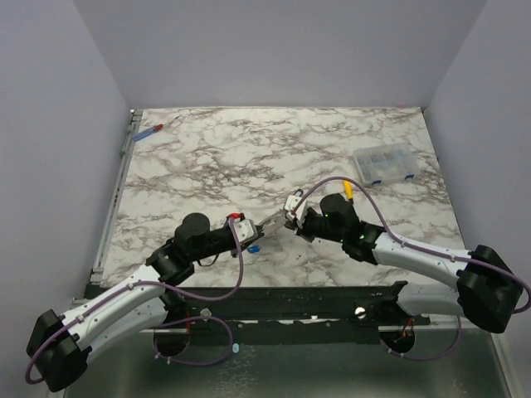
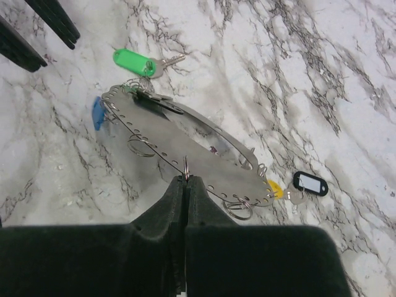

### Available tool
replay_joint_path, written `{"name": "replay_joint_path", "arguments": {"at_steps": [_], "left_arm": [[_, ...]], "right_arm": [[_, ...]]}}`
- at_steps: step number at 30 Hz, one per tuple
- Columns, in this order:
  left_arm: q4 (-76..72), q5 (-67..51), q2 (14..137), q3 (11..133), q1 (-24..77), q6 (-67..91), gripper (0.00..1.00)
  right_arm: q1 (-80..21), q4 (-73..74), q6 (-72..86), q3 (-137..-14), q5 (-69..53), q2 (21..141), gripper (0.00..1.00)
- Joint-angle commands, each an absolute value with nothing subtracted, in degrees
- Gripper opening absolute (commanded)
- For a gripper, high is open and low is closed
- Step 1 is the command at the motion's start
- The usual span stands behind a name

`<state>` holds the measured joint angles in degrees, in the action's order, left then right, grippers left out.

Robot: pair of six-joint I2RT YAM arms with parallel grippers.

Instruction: Put the keys on the keyring

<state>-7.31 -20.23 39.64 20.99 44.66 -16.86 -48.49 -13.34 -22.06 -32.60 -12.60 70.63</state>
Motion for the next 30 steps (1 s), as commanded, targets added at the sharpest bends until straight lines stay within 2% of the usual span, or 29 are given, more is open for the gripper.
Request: {"name": "replay_joint_path", "arguments": {"at_steps": [1, 10, 13, 17, 30], "left_arm": [[-3.9, -28.8, 43.5, 26.3, 44.8, -20.3, 0.26], [-3.7, -35.5, 53.9, 33.4, 44.9, -26.4, 0.27], [-3.6, -38.8, 57.1, 35.5, 44.9, -28.1, 0.33], [-3.7, -42.0, 61.1, 37.8, 44.8, -29.9, 0.34], [-3.9, -45.2, 71.3, 43.8, 47.7, -30.7, 0.27]], "right_arm": [[-49.3, -0.5, -22.5, -36.3, -12.1, 66.6, 0.01], [-50.5, 10.7, -25.1, -39.2, -13.4, 59.5, 0.01], [-50.8, 12.3, -26.1, -39.2, -13.5, 57.0, 0.01], [-51.0, 14.3, -27.4, -39.4, -14.2, 54.4, 0.01], [-51.2, 16.8, -29.9, -39.6, -14.5, 51.3, 0.01]]}}
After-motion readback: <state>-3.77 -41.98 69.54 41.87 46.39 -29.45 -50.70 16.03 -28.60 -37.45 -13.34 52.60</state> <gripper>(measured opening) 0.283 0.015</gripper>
